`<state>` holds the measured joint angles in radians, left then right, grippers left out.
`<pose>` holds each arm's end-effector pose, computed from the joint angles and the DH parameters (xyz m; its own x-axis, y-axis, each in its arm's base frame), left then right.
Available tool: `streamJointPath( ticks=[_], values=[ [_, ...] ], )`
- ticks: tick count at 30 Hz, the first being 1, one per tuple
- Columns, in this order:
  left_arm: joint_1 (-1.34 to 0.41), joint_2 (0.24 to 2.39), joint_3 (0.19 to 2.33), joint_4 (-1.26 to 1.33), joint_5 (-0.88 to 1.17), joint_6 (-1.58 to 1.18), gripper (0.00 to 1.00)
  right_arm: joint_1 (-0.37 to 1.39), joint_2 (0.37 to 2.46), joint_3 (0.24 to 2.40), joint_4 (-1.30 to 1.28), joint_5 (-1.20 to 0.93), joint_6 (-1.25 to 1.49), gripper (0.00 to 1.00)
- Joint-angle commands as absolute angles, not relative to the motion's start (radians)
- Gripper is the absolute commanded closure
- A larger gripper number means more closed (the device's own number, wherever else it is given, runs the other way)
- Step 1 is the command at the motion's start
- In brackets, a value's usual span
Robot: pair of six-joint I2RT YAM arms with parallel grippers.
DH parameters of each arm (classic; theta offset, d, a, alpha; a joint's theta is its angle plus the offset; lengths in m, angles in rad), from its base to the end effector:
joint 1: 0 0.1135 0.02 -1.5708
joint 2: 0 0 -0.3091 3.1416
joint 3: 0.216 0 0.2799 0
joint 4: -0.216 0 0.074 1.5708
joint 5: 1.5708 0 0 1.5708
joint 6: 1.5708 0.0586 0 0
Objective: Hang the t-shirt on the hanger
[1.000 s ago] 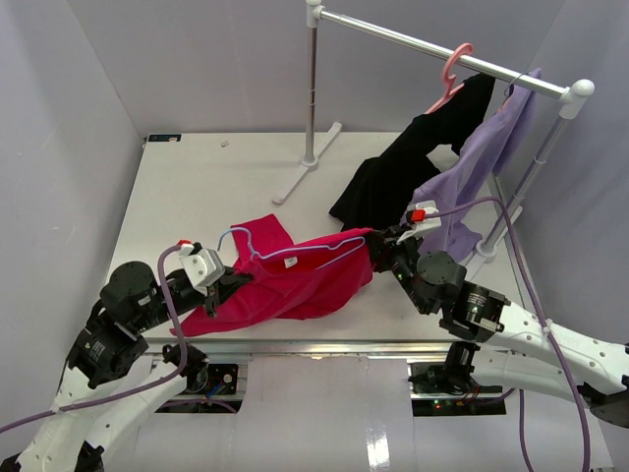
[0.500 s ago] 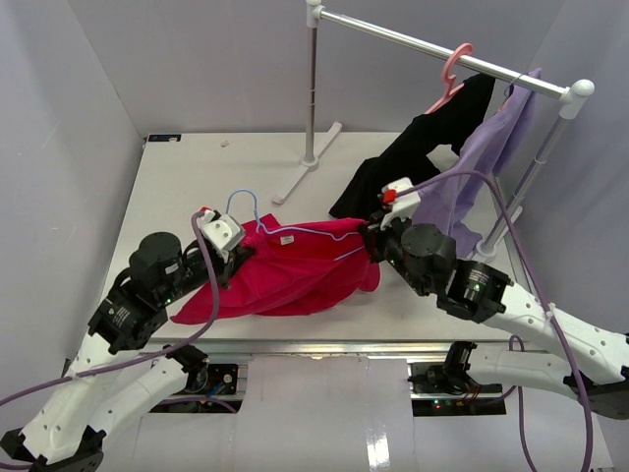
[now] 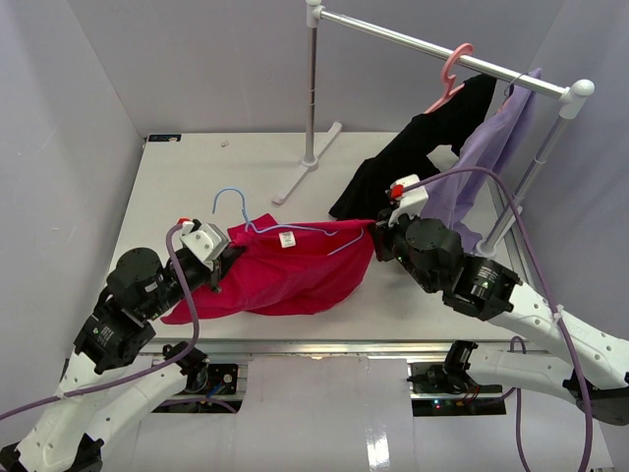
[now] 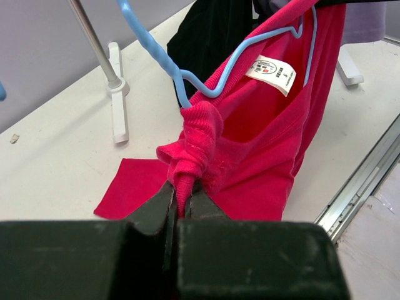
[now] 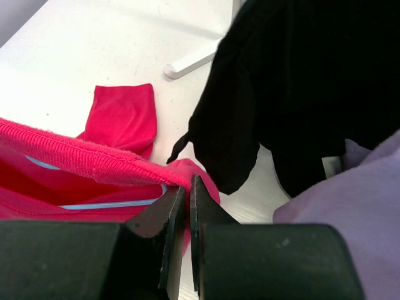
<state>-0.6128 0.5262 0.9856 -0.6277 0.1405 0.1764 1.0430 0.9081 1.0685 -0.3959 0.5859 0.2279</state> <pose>0.0782 -0.0650 0.4216 -0.0151 0.2231 -0.9747 0.6959 0.7023 0.1499 0.1335 0.1647 0.4314 -0.2159 0.0034 -0.9764 -0.4109 0.9068 0.0940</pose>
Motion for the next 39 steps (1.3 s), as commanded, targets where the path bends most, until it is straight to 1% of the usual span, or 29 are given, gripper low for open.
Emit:
streamJointPath(
  ticks=[1, 4, 10, 12, 15, 20, 22, 25, 28, 31, 32, 34, 35, 37, 39],
  values=[
    [-0.604, 0.497, 1.002, -0.591, 0.08, 0.181, 1.0, 0.955, 0.857, 1.043, -0.438, 0.617, 0.211, 0.92],
    [-0.604, 0.497, 0.998, -0.587, 0.092, 0.177, 1.0, 0.939, 0.842, 1.034, -0.44, 0.596, 0.209, 0.92],
    [-0.604, 0.514, 0.974, -0.567, 0.032, 0.196, 1.0, 0.936, 0.805, 1.044, -0.456, 0.513, 0.201, 0.92],
    [-0.604, 0.548, 0.973, -0.565, -0.027, 0.2, 1.0, 0.935, 0.812, 1.081, -0.473, 0.44, 0.186, 0.92],
    [-0.604, 0.566, 0.971, -0.544, -0.072, 0.198, 1.0, 0.936, 0.845, 1.123, -0.54, 0.414, 0.183, 0.92],
    [-0.604, 0.593, 0.961, -0.496, -0.145, 0.2, 1.0, 0.936, 0.832, 1.089, -0.536, 0.331, 0.173, 0.92],
    [-0.604, 0.606, 0.957, -0.496, -0.112, 0.213, 1.0, 0.936, 0.823, 1.089, -0.524, 0.321, 0.167, 0.92],
    [-0.604, 0.625, 0.939, -0.494, 0.041, 0.234, 1.0, 0.934, 0.831, 1.107, -0.482, 0.262, 0.141, 0.92],
    [-0.604, 0.634, 0.939, -0.502, 0.217, 0.251, 1.0, 0.934, 0.87, 1.144, -0.453, 0.181, 0.118, 0.92],
    [-0.604, 0.648, 0.933, -0.53, 0.449, 0.246, 1.0, 0.936, 0.945, 1.206, -0.425, 0.018, 0.093, 0.9],
    [-0.604, 0.66, 0.926, -0.538, 0.492, 0.23, 1.0, 0.936, 0.966, 1.228, -0.435, -0.032, 0.081, 0.83],
    [-0.604, 0.683, 0.907, -0.553, 0.536, 0.203, 1.0, 0.936, 0.986, 1.247, -0.449, -0.095, 0.036, 0.64],
    [-0.604, 0.692, 0.888, -0.555, 0.556, 0.189, 1.0, 0.936, 0.985, 1.244, -0.449, -0.119, 0.02, 0.57],
    [-0.604, 0.698, 0.861, -0.55, 0.59, 0.176, 1.0, 0.935, 0.979, 1.237, -0.442, -0.164, -0.002, 0.46],
    [-0.604, 0.689, 0.832, -0.534, 0.626, 0.169, 1.0, 0.935, 0.969, 1.228, -0.422, -0.222, -0.033, 0.42]
  ],
)
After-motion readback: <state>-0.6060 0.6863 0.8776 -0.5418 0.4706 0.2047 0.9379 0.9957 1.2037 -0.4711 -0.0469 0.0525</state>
